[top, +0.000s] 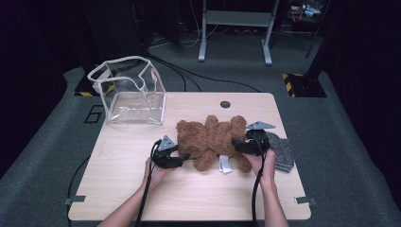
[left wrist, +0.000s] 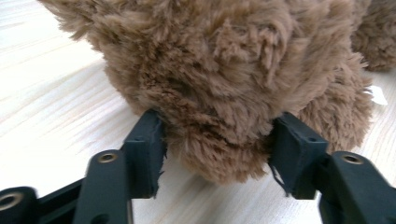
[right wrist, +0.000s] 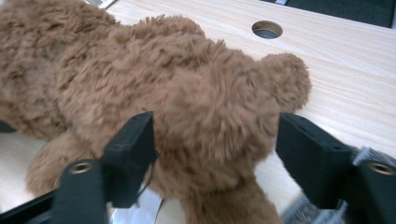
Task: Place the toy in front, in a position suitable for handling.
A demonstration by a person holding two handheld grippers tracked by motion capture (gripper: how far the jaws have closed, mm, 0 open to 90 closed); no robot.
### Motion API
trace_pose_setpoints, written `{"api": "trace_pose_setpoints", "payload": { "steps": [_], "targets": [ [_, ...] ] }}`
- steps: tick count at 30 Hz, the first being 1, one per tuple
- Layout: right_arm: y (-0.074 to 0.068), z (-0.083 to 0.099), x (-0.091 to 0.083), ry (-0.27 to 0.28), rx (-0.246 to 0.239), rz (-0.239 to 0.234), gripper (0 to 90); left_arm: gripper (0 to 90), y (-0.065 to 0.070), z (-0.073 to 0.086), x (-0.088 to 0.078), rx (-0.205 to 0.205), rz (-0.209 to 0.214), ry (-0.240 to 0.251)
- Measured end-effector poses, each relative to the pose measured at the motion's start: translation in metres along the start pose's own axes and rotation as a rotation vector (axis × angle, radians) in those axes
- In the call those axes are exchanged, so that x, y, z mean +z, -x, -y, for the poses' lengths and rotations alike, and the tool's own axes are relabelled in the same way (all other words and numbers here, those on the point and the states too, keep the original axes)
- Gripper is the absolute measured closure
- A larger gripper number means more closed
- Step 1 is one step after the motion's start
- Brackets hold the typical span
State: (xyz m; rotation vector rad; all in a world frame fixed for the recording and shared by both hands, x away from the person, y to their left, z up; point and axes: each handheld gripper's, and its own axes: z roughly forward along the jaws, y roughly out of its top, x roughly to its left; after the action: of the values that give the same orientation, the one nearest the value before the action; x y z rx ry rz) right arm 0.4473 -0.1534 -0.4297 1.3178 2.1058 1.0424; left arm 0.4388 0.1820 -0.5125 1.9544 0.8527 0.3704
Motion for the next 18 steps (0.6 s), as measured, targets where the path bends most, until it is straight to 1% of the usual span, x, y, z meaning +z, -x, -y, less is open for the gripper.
{"api": "trace_pose_setpoints", "payload": {
  "steps": [1,3,4,5,6,7,10,11,13,14,15,16,17,18],
  "targets": [
    [0.0009,-0.0007,0.0019,0.003,0.002,-0.009,41.0,45.1,-0.0013,-0.0001,-0.0008,0.002,0.013,-0.007],
    [0.003,-0.0012,0.0066,-0.014,0.021,-0.026,51.2,49.4,-0.0013,0.0007,-0.0002,-0.006,0.013,0.003],
    [0.0038,-0.0006,0.0084,-0.016,0.025,-0.033,54.5,51.0,-0.0017,0.001,-0.0001,-0.011,0.015,0.006],
    [0.0047,0.0001,0.0096,-0.016,0.027,-0.035,57.1,53.1,-0.0036,0.0012,-0.0004,-0.012,0.026,0.003],
    [0.0047,0.0007,0.0104,-0.014,0.032,-0.033,62.5,55.6,-0.0042,0.0018,0.0005,-0.021,0.024,0.013],
    [0.005,0.0012,0.0108,-0.011,0.024,-0.026,67.2,57.6,-0.0055,0.0023,0.0006,-0.028,0.032,0.014],
    [0.0047,0.0027,0.0108,-0.003,0.02,-0.013,76.8,62.9,-0.0066,0.0032,0.0028,-0.053,0.045,0.022],
    [0.005,0.0033,0.011,0.001,0.014,-0.01,80.1,64.9,-0.0073,0.0028,0.0029,-0.041,0.044,0.023],
    [0.0046,0.0042,0.0113,0.015,0.009,-0.008,82.7,67.2,-0.0072,0.0021,0.0027,-0.037,0.044,0.024],
    [0.0039,0.0043,0.0111,0.015,0.008,-0.003,83.3,67.7,-0.0071,0.0019,0.0024,-0.05,0.054,0.023],
    [0.0031,0.0043,0.0109,0.024,0.004,0.007,84.0,68.3,-0.0073,0.0019,0.0027,-0.05,0.051,0.029],
    [0.0024,0.0044,0.0105,0.034,-0.003,0.009,84.5,68.8,-0.0078,0.0016,0.0025,-0.05,0.052,0.029],
    [0.0017,0.0042,0.0101,0.044,-0.013,0.017,84.8,69.4,-0.0085,0.0011,0.0021,-0.039,0.052,0.028],
    [0.0003,0.0042,0.0091,0.053,-0.015,0.023,85.0,70.1,-0.008,0.0008,0.0018,-0.044,0.054,0.027]
  ]
}}
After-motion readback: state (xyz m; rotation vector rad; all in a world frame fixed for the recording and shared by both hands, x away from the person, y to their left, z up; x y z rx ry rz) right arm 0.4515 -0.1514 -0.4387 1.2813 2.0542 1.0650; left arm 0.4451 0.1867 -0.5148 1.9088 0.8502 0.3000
